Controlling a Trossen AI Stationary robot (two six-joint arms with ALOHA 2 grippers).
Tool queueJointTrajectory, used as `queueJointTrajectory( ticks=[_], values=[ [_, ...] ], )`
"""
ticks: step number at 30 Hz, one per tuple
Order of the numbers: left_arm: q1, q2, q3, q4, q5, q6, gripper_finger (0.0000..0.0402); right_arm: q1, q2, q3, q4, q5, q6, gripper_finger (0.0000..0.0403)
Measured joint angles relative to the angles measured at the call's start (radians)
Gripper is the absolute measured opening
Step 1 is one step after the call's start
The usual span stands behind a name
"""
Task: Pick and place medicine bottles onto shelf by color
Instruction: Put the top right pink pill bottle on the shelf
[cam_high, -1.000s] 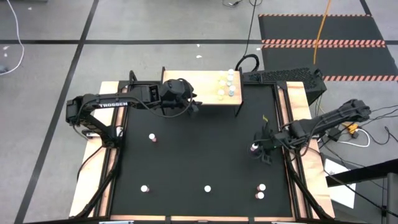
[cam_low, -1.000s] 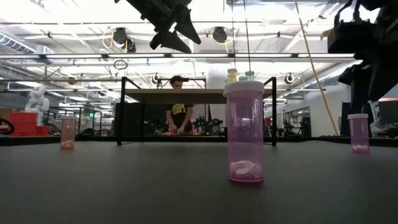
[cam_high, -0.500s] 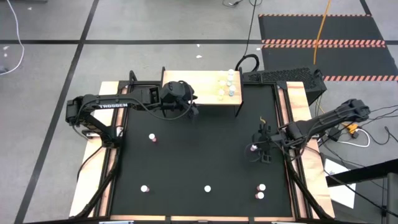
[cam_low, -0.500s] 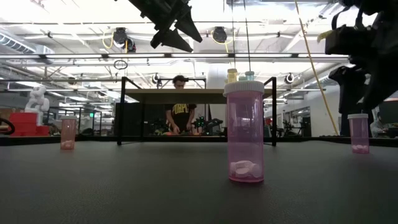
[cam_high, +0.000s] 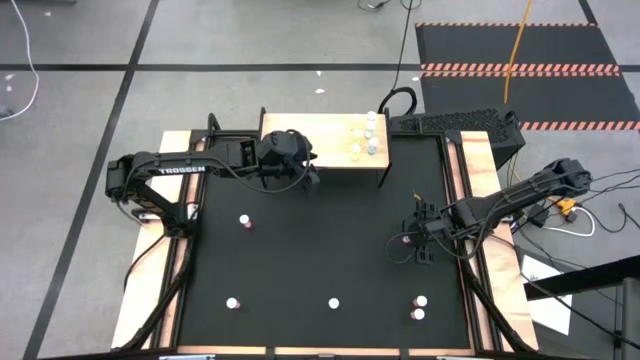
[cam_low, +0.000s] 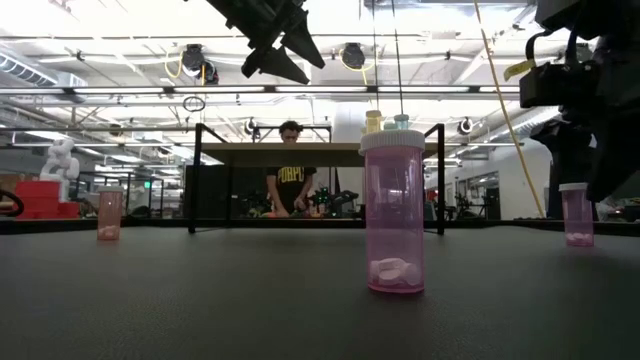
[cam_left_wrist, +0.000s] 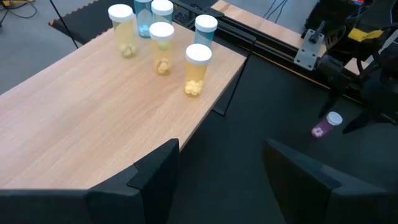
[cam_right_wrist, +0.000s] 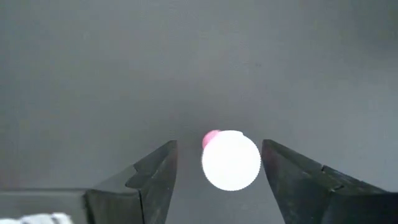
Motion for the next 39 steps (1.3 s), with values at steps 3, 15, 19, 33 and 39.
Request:
queueJointTrajectory(
  ticks=[3, 15, 19, 33, 39],
  values=[
    [0.0, 0.0, 0.0, -0.001, 0.0, -0.001, 0.023, -0.013, -0.007, 0.0, -0.011, 0.019, 0.018, 0.0214],
    [0.0, 0.0, 0.0, -0.001, 0.0, -0.004, 0.023, -0.089, -0.012, 0.0, -0.011, -0.014, -0.015, 0.0118],
    [0.0, 0.0, 0.0, 0.0, -0.001, -0.004, 0.023, -0.09, -0.012, 0.0, -0.009, -0.033, -0.018, 0.011],
    [0.01, 0.0, 0.0, -0.053, -0.001, 0.001, 0.023, -0.108, 0.056, 0.372, -0.082, -0.055, -0.284, 0.0118],
    [0.022, -0.037, -0.001, -0.093, -0.045, -0.042, 0.023, -0.186, 0.275, 0.709, -0.286, -0.037, -0.551, 0.0121]
  ],
)
